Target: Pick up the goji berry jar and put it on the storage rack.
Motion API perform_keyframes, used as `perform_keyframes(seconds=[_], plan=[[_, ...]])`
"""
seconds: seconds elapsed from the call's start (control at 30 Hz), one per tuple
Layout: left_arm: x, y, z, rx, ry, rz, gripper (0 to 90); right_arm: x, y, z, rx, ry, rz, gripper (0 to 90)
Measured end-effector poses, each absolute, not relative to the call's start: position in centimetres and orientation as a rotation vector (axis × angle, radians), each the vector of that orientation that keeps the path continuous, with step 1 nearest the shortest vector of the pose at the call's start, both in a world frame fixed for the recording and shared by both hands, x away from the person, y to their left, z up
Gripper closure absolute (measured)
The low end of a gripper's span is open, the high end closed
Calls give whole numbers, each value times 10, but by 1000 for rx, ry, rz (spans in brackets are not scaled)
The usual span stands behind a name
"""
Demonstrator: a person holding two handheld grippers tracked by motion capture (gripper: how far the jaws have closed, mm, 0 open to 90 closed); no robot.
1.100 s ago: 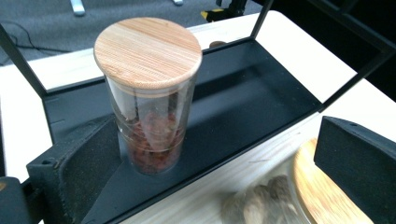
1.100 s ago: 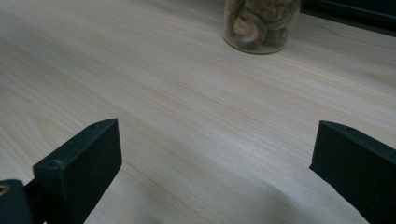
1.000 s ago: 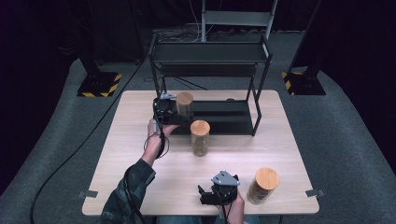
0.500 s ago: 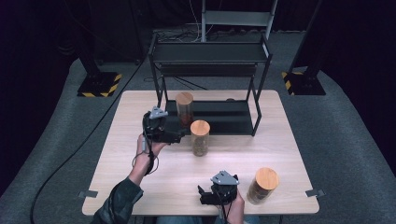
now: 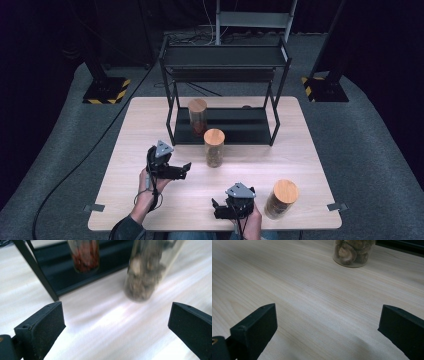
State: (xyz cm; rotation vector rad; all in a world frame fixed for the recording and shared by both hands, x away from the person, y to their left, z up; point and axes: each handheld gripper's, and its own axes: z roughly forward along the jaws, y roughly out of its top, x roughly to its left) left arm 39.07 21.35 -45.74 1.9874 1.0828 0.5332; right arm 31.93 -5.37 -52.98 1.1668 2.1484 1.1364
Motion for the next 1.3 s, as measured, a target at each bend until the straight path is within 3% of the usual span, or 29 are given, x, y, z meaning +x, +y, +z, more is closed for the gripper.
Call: perform_keyframes(seconds=[0.37, 0.77, 1.0, 1.3], plan=[[360, 236, -503, 1995, 1190, 592, 0, 320, -53, -530, 1162, 2159, 1137, 8], [337, 262, -528, 1984, 1261, 625, 0, 320, -53, -530, 1163, 2162, 1134, 8], [332, 265, -530, 1960, 1283, 657, 0, 321, -54, -530, 1172, 2161, 1137, 9], [338, 267, -532, 2012, 1334, 597, 0, 321, -53, -530, 1165, 2163, 1133, 9]])
